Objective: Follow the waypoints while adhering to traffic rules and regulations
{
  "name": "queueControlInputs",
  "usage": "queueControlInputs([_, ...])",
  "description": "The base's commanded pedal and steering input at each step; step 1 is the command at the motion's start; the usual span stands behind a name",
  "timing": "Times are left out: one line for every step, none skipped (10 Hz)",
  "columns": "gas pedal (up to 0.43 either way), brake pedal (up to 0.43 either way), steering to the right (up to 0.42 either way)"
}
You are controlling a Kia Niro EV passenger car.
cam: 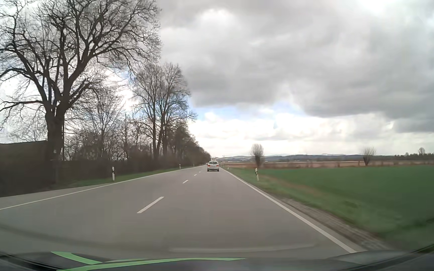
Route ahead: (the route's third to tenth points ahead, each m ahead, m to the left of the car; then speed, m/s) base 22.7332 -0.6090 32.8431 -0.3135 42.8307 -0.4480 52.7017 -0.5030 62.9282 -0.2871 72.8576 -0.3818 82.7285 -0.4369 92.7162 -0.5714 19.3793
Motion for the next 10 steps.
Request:
queueControlInputs([0.157, 0.000, -0.002])
queueControlInputs([0.157, 0.000, -0.003])
queueControlInputs([0.157, 0.000, -0.002])
queueControlInputs([0.157, 0.000, -0.002])
queueControlInputs([0.157, 0.000, -0.003])
queueControlInputs([0.157, 0.000, -0.003])
queueControlInputs([0.157, 0.000, -0.002])
queueControlInputs([0.157, 0.000, -0.003])
queueControlInputs([0.157, 0.000, -0.003])
queueControlInputs([0.157, 0.000, -0.003])
